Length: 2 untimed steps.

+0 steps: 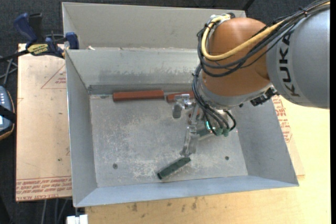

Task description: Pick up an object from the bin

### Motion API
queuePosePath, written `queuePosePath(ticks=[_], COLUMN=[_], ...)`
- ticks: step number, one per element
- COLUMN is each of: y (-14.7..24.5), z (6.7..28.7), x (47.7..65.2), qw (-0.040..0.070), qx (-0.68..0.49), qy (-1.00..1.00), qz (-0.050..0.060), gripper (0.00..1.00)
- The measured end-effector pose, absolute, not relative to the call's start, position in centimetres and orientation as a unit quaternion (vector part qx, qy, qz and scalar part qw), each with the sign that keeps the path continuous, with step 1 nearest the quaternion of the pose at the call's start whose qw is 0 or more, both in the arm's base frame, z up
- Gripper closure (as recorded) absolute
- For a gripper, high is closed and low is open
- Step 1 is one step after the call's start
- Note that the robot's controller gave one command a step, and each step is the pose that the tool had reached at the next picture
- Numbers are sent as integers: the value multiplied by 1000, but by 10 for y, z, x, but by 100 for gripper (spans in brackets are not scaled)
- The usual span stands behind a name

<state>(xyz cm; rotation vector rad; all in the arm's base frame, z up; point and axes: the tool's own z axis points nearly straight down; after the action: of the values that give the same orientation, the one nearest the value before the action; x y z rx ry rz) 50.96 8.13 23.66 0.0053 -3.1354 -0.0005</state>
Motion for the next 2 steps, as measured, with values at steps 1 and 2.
queuePosePath(ticks=[1,2], y=[81,77], z=[240,228], x=[511,509], qw=[0,-4], qx=[0,30], qy=[-1000,-1000], qz=[0,-1], gripper=[0,0])
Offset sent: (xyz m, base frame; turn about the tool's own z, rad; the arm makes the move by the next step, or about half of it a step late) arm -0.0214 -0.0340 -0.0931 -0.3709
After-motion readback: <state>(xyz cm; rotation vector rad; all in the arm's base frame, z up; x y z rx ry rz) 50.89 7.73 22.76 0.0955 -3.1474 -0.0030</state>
